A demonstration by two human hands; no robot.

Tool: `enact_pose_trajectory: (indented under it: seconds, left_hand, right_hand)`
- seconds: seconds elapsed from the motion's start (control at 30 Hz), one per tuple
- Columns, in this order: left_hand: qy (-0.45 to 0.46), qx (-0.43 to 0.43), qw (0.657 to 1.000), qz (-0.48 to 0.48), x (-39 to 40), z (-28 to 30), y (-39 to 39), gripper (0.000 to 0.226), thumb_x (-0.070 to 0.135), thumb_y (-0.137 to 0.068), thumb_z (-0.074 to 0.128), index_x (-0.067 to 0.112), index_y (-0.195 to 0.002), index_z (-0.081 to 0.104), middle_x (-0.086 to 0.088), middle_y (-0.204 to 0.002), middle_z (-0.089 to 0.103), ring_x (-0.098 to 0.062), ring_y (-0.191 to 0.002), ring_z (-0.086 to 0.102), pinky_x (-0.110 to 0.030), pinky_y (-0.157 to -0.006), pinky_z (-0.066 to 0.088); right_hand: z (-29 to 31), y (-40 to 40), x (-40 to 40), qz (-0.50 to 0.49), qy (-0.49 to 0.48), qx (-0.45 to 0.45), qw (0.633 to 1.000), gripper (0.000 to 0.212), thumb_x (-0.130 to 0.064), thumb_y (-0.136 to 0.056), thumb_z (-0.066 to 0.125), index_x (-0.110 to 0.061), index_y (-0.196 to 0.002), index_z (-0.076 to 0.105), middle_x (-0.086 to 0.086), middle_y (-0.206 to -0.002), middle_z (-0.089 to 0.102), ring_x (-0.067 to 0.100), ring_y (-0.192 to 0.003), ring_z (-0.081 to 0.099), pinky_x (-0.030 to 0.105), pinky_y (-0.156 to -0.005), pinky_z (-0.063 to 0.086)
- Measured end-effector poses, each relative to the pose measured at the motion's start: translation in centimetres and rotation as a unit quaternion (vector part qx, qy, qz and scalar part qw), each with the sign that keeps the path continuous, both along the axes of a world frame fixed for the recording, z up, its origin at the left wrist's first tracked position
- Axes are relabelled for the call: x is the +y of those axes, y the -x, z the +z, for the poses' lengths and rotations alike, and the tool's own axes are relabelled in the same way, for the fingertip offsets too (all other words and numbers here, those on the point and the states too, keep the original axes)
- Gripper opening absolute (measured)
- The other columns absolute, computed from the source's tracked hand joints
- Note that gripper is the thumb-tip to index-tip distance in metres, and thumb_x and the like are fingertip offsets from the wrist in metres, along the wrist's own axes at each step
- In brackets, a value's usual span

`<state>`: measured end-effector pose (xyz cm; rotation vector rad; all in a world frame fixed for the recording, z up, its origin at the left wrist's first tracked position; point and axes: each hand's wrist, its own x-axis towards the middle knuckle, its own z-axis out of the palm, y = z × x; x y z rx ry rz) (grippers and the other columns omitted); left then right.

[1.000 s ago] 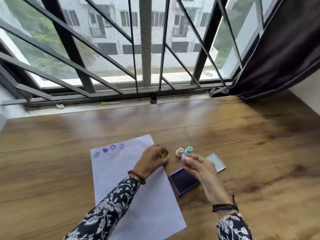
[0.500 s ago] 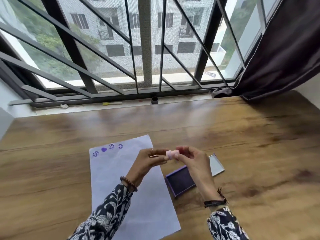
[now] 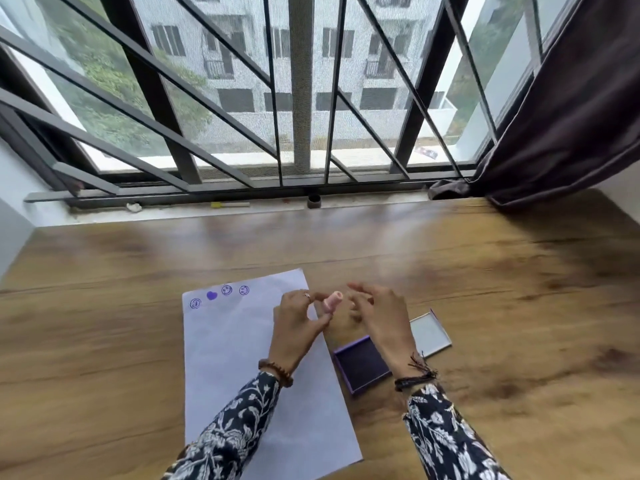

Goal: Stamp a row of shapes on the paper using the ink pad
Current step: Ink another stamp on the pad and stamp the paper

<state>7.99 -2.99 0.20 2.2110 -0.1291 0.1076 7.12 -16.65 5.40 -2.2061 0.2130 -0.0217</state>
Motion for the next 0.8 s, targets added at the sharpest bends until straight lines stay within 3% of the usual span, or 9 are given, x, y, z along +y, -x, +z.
enact_pose_trajectory:
  seconds: [0.1,0.23,0.3,0.37,0.47,0.63,0.8]
  left_hand:
    - [-0.055,0.057,0.994,0.071,-1.1,-0.8,0.0,0.018,0.028,-0.076,0.069,0.023,-0.093,0.065,0.002,-0.100,0.065,-0.018,-0.109,0.043,-0.029,-0.074,0.018]
    - [-0.084,0.087,0.991,0.066,-1.7,-1.1,0.0,0.034,0.029,-0.075,0.070,0.024,-0.107,0.058,0.002,-0.114,0.055,-0.020,-0.113,0.036,-0.031,-0.079,0.019]
    - [-0.062,0.060,0.992,0.092,-1.6,-0.7,0.5,0.043,0.031,-0.075,0.071,0.027,-0.115,0.054,0.009,-0.112,0.049,-0.014,-0.110,0.035,-0.031,-0.081,0.021]
    - [0.023,0.016,0.995,0.099,-1.3,0.3,1.4,0.031,0.030,-0.079,0.069,0.027,-0.109,0.058,0.015,-0.104,0.051,-0.009,-0.101,0.043,-0.027,-0.079,0.030]
    - [0.219,0.084,0.970,0.063,-1.0,1.8,2.6,0.011,0.021,-0.083,0.065,0.021,-0.094,0.068,0.003,-0.093,0.070,-0.010,-0.084,0.064,-0.012,-0.069,0.047]
    - [0.392,0.205,0.897,0.012,-1.2,3.5,3.7,0.014,0.011,-0.081,0.065,0.022,-0.086,0.073,-0.017,-0.095,0.072,-0.020,-0.083,0.071,-0.021,-0.067,0.056]
    - [0.427,0.221,0.877,-0.010,-1.1,4.4,3.9,0.013,0.010,-0.076,0.069,0.020,-0.082,0.074,-0.014,-0.095,0.071,-0.019,-0.082,0.069,-0.017,-0.064,0.055]
  right_hand:
    - [-0.4,0.2,-0.2,0.029,0.195,0.013,0.980,0.032,-0.010,-0.091,0.046,-0.019,-0.118,0.061,0.010,-0.110,0.069,0.025,-0.098,0.064,0.027,-0.075,0.046]
    - [-1.4,0.8,0.3,0.072,0.268,0.019,0.961,0.026,-0.012,-0.093,0.044,-0.016,-0.112,0.060,0.009,-0.108,0.066,0.026,-0.096,0.062,0.032,-0.073,0.047]
    - [-1.6,1.0,-0.1,0.050,0.204,-0.003,0.978,0.017,-0.016,-0.091,0.051,-0.016,-0.103,0.063,0.005,-0.099,0.068,0.022,-0.087,0.064,0.031,-0.070,0.048]
    - [-1.6,1.4,-0.9,-0.003,0.009,0.000,1.000,0.013,-0.018,-0.084,0.064,-0.016,-0.095,0.069,0.002,-0.090,0.072,0.017,-0.081,0.067,0.030,-0.069,0.056]
    - [-0.9,2.5,-1.5,-0.031,-0.242,0.036,0.969,0.014,-0.009,-0.080,0.068,-0.012,-0.094,0.070,0.010,-0.093,0.072,0.014,-0.084,0.069,0.020,-0.066,0.057]
    - [-0.6,3.8,-1.6,-0.008,-0.319,0.035,0.947,0.015,-0.007,-0.085,0.061,-0.011,-0.096,0.069,0.009,-0.095,0.072,0.011,-0.085,0.067,0.019,-0.072,0.056]
    - [-0.7,4.2,-1.9,-0.001,-0.333,0.032,0.943,0.015,-0.010,-0.086,0.060,-0.009,-0.099,0.069,0.008,-0.094,0.072,0.013,-0.086,0.066,0.020,-0.074,0.056]
